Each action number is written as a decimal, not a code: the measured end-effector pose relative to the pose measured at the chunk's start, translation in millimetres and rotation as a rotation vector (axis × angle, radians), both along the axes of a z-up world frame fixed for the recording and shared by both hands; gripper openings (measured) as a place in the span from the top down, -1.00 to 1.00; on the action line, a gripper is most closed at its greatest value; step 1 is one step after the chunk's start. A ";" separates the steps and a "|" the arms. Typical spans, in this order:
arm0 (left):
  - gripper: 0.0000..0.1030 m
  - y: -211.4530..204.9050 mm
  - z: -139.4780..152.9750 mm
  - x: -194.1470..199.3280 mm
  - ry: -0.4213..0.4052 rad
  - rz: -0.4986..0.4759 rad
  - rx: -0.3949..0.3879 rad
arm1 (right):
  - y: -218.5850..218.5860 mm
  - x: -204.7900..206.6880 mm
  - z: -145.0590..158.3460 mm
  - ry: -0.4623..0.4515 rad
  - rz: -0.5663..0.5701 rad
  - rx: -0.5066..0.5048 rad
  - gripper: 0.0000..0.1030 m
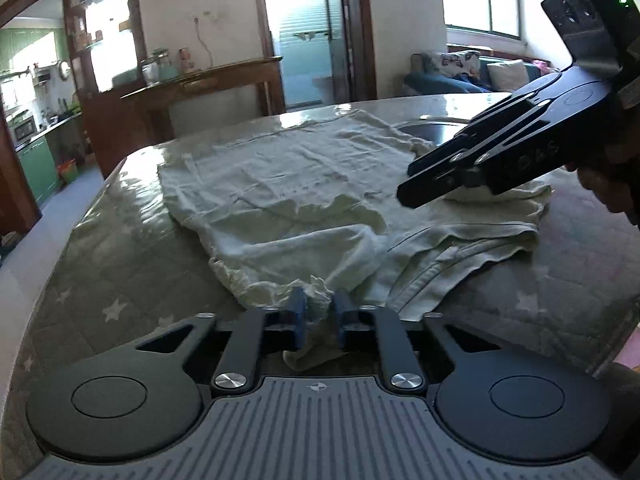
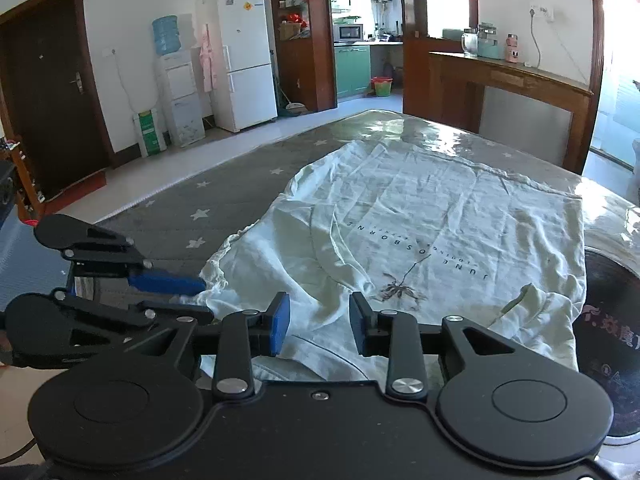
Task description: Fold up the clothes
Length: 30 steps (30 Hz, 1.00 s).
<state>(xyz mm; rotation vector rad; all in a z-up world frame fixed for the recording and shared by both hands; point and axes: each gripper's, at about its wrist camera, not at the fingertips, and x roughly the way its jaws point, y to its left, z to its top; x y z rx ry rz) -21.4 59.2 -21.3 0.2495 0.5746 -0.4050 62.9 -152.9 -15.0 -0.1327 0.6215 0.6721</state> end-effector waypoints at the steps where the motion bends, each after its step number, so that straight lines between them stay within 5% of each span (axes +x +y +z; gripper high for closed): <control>1: 0.81 3.0 1.1 -2.3 -0.001 0.002 -0.004 | 0.7 0.7 0.5 -0.003 -0.002 0.002 0.32; 7: 0.80 11.2 4.3 -5.3 0.009 0.019 -0.033 | 20.9 14.2 -3.5 -0.003 0.024 0.046 0.32; 14: 0.73 12.2 1.7 -5.3 0.024 0.007 -0.048 | 33.2 41.8 -34.5 0.048 -0.029 -0.055 0.35; 25: 0.47 15.4 20.3 -4.2 0.002 0.004 -0.109 | 53.7 71.8 -1.9 -0.009 0.031 0.007 0.36; 30: 0.46 12.2 6.9 5.9 0.062 0.011 -0.085 | 89.7 104.7 -15.2 0.058 0.063 -0.003 0.41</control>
